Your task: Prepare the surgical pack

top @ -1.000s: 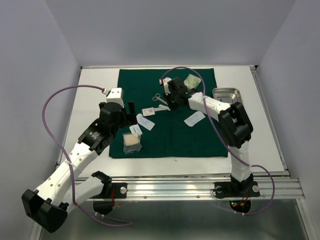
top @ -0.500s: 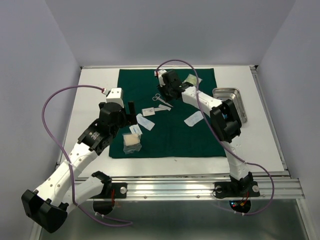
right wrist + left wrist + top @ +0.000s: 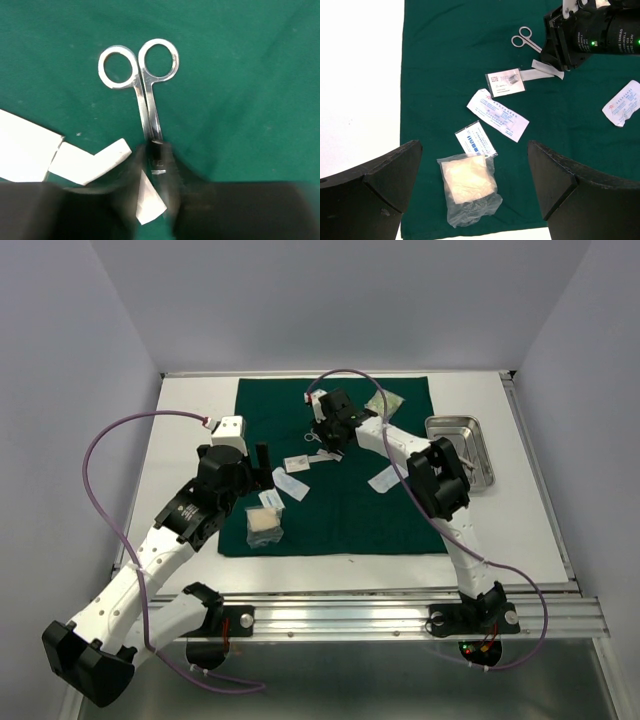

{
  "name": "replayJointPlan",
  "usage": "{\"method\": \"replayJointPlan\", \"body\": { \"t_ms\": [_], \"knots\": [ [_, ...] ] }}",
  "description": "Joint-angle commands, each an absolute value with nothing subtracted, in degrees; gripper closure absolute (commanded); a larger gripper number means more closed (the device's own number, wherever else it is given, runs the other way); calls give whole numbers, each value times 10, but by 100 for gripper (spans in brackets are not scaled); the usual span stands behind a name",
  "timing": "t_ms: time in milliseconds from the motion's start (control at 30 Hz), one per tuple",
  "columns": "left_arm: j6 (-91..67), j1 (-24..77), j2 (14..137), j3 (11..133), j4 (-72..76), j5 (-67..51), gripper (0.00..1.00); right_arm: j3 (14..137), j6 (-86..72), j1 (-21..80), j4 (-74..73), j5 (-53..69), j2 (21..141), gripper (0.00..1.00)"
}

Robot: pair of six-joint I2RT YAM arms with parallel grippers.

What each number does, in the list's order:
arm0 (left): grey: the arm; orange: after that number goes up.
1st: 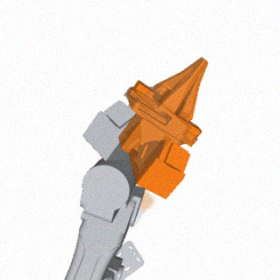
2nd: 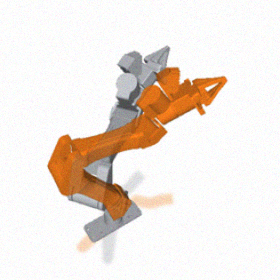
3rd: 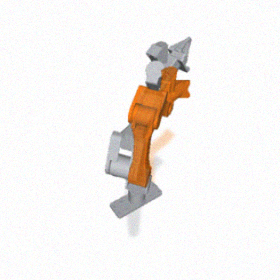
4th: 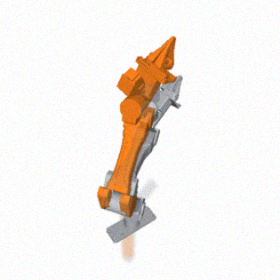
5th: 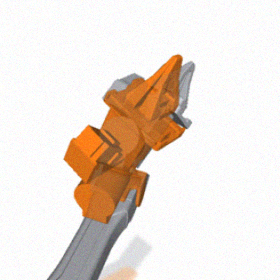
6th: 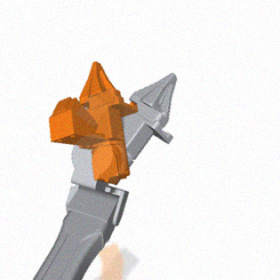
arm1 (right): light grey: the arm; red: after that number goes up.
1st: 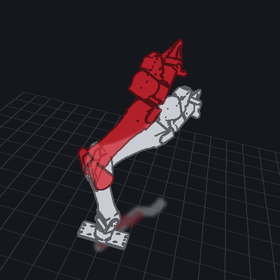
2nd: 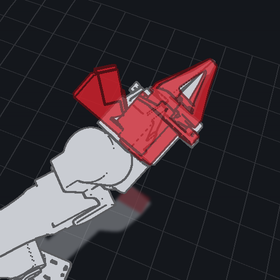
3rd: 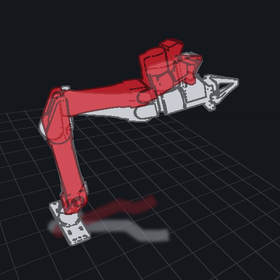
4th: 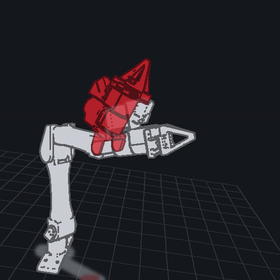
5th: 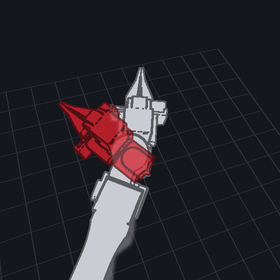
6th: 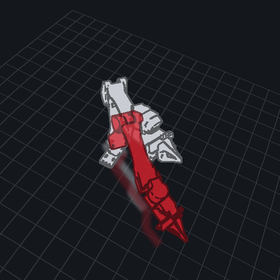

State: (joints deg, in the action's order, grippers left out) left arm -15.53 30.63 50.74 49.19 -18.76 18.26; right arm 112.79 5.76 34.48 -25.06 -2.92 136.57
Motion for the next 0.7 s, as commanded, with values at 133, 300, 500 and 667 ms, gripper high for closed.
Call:
{"method": "replayJointPlan", "body": {
  "t_ms": [133, 300, 500, 667],
  "knots": [
    [-156, 303, 496, 490, -175, 193, 1, 1127, 59, 344, -251, 19, 1373, 93],
    [-156, 303, 492, 490, -176, 193, 1, 1117, 60, 344, -246, 23, 1354, 98],
    [-156, 303, 495, 490, -174, 192, 1, 1087, 61, 344, -225, 3, 1296, 99],
    [-157, 303, 495, 489, -174, 192, 1, 1055, 63, 344, -205, -32, 1249, 99]
  ]
}}
